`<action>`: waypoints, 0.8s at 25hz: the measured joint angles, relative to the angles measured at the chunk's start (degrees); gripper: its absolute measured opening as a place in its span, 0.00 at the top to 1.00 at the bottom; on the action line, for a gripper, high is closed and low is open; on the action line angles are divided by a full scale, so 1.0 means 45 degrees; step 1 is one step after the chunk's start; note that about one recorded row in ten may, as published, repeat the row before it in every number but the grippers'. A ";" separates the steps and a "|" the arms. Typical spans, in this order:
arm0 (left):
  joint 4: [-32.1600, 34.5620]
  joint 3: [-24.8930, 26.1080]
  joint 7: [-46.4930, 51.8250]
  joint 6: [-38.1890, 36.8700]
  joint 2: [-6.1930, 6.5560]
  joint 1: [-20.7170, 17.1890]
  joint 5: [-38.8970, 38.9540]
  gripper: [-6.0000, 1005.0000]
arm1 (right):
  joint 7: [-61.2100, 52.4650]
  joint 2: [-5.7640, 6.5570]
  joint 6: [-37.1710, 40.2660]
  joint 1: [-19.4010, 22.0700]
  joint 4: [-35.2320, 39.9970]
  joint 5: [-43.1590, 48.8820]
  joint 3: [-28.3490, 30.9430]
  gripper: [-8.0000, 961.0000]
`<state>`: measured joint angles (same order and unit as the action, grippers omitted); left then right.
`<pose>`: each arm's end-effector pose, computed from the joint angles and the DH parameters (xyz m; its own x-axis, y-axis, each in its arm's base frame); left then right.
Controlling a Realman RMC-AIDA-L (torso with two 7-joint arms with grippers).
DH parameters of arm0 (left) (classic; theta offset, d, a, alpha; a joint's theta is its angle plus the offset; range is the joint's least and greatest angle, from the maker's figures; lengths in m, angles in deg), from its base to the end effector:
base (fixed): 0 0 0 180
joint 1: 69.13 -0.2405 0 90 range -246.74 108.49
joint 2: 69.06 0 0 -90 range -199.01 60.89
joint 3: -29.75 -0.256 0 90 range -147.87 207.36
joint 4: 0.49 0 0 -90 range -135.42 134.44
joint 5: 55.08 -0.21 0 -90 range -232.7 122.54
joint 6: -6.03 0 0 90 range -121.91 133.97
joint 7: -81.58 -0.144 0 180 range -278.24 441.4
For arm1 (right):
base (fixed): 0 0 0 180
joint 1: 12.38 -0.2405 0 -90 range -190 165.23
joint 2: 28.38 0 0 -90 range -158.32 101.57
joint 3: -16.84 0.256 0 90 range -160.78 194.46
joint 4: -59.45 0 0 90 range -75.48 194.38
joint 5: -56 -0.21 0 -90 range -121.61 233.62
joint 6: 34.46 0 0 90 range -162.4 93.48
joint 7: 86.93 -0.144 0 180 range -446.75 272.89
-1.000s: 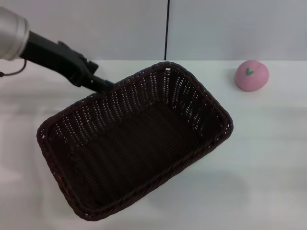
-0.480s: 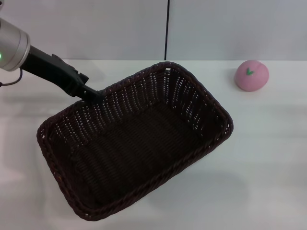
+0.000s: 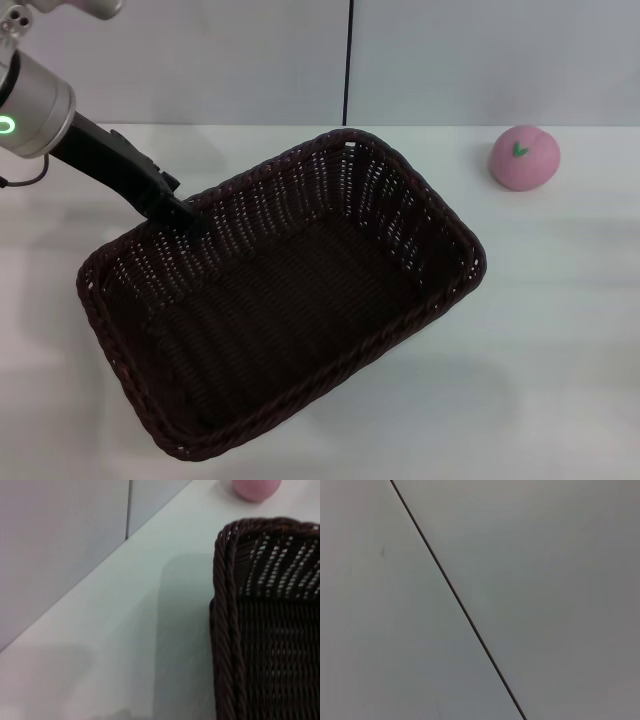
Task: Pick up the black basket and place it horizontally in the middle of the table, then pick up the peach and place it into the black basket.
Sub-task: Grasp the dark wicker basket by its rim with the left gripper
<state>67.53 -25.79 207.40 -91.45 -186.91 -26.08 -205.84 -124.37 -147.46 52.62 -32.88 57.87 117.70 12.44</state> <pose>-0.1914 0.3803 0.0481 0.7990 0.5766 -0.1707 0.5041 -0.7970 -0.3326 0.3669 0.2770 0.0552 0.2933 0.3314 -0.8968 -0.9523 0.0190 -0.3045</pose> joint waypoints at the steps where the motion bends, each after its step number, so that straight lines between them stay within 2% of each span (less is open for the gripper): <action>1: -0.0001 -0.0118 0.0056 -0.0006 -0.0011 0.0049 -0.0180 0.28 | 0.0000 0.0000 0.0000 0.0000 -0.0001 0.0000 0.0000 0.41; 4: -0.0014 -0.0661 0.0267 0.0120 -0.0012 0.0066 -0.0492 0.29 | -0.0002 0.0000 0.0000 0.0005 -0.0002 0.0000 0.0000 0.41; 10: -0.0287 -0.0903 0.0305 0.0182 -0.0027 0.0062 -0.0515 0.29 | -0.0009 0.0000 -0.0016 0.0038 -0.0001 -0.0001 0.0006 0.41; 20: -0.0416 -0.1076 0.0193 0.0314 -0.0021 -0.0062 -0.0543 0.45 | -0.0027 0.0000 -0.0188 0.0044 -0.0013 -0.0072 0.0079 0.42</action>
<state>65.66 -30.63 208.27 -90.04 -187.01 -26.36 -208.28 -124.49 -147.46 51.77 -32.68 57.81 117.38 12.80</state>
